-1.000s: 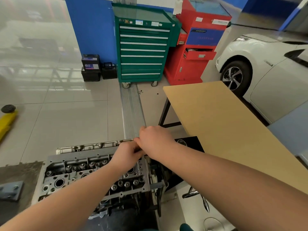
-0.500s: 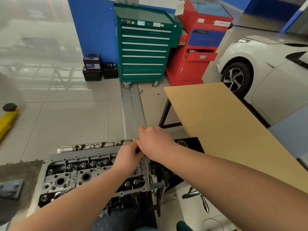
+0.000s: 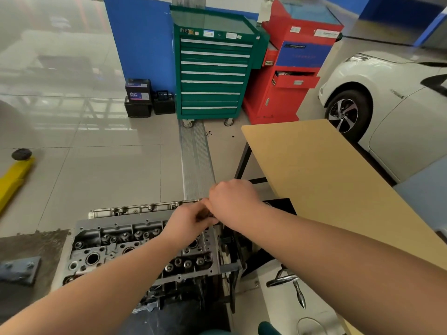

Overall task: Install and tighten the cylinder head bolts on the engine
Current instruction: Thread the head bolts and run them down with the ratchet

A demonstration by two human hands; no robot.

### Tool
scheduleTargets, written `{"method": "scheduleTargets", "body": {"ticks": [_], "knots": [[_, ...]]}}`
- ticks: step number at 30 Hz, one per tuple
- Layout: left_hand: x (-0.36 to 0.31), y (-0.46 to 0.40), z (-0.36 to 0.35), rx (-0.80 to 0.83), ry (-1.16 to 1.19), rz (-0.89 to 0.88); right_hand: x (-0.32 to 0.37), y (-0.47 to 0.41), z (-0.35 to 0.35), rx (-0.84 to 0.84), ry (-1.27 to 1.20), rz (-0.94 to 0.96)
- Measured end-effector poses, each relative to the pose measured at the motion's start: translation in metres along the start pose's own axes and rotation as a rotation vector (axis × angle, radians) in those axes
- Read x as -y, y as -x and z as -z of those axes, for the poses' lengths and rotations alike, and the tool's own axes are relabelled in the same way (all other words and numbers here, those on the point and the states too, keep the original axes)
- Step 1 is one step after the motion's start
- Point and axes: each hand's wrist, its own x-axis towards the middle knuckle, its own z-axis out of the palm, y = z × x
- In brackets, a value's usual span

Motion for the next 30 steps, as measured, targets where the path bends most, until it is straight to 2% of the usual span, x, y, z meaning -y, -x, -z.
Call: {"method": "scheduleTargets", "body": {"ticks": [3,6,9,11,15,17,19,22,24,30], "knots": [[-0.003,-0.001,-0.003,-0.042,-0.036,-0.039,-0.007,0.0,0.002,0.027,-0.13,0.105],[0.001,-0.007,0.003,0.059,-0.062,-0.017,-0.022,0.005,0.003,0.043,-0.204,0.281],[0.002,-0.01,0.012,0.153,-0.068,-0.089,-0.02,0.009,-0.004,-0.021,-0.198,0.216],[-0.002,-0.008,0.014,0.148,-0.046,-0.097,-0.012,0.009,-0.007,-0.056,-0.193,0.14],[-0.009,0.003,-0.003,-0.108,-0.009,-0.002,0.002,0.005,-0.013,-0.087,-0.069,0.05],[-0.014,0.006,-0.013,-0.164,-0.034,0.005,0.002,0.003,-0.013,-0.084,-0.05,0.022],[-0.017,0.005,-0.013,-0.149,-0.048,0.005,-0.004,0.0,-0.01,-0.063,-0.102,0.053],[-0.016,0.002,-0.003,-0.095,-0.05,-0.019,-0.016,0.001,-0.004,0.034,-0.251,0.237],[-0.015,0.002,0.001,-0.038,-0.05,-0.018,-0.017,0.004,-0.005,0.037,-0.237,0.276],[-0.016,-0.003,0.01,0.023,-0.002,0.003,-0.002,0.004,-0.017,-0.037,-0.345,0.031]]}}
